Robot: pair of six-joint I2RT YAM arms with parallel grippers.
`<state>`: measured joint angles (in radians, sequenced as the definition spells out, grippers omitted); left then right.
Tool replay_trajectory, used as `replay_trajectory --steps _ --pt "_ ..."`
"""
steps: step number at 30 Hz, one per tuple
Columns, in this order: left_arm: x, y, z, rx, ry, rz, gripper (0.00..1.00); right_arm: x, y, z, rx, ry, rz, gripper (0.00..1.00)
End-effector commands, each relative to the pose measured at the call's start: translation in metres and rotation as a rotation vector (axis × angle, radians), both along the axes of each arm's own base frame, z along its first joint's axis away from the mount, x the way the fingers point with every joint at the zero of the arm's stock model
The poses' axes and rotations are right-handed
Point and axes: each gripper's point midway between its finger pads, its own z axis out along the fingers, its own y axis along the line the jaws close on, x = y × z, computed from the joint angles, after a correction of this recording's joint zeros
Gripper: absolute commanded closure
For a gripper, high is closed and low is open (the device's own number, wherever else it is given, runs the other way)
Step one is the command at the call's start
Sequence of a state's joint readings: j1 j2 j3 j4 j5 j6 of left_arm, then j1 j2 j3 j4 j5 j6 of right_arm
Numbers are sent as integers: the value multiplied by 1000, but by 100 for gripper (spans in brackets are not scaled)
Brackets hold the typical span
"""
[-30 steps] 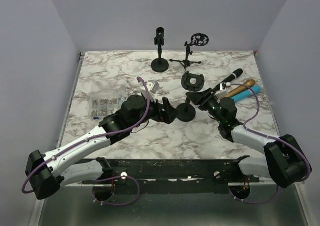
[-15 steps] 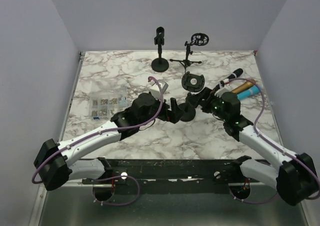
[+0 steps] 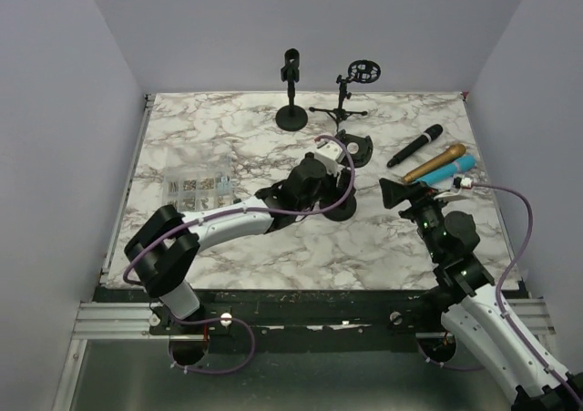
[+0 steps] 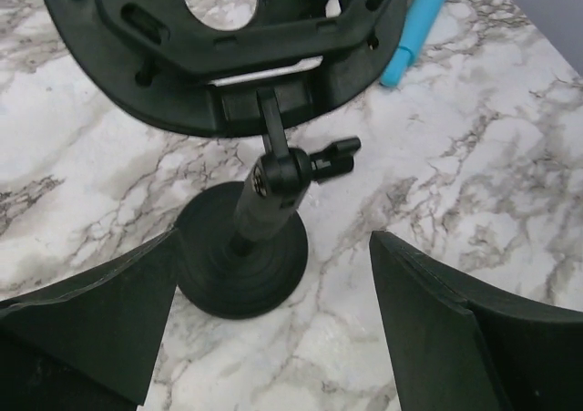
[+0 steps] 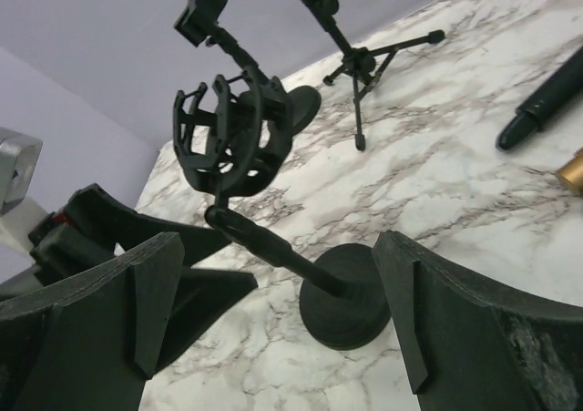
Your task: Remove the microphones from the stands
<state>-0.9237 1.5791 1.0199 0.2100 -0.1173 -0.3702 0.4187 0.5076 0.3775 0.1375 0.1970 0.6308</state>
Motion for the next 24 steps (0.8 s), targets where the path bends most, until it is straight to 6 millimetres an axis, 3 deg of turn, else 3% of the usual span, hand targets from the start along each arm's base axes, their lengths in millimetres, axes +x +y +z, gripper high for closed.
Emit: replay_trajectory --steps 1,8,12,15,20,24 --pt "32 -12 15 13 -119 86 18 -6 -26 -18 -1 -9 -117 5" --pt "54 -14 0 119 -124 182 44 -11 -32 -23 8 -25 -139 5" --pt "55 -15 -3 134 -119 191 54 -10 -31 -26 6 -16 -137 5" --pt "57 -15 -2 154 -129 187 69 -10 -31 -30 7 -12 -137 5" --pt "60 11 3 224 -191 259 100 -9 -31 -33 4 -5 -140 6" --pt "67 42 11 270 -243 334 100 -9 -30 -36 1 3 -136 6"
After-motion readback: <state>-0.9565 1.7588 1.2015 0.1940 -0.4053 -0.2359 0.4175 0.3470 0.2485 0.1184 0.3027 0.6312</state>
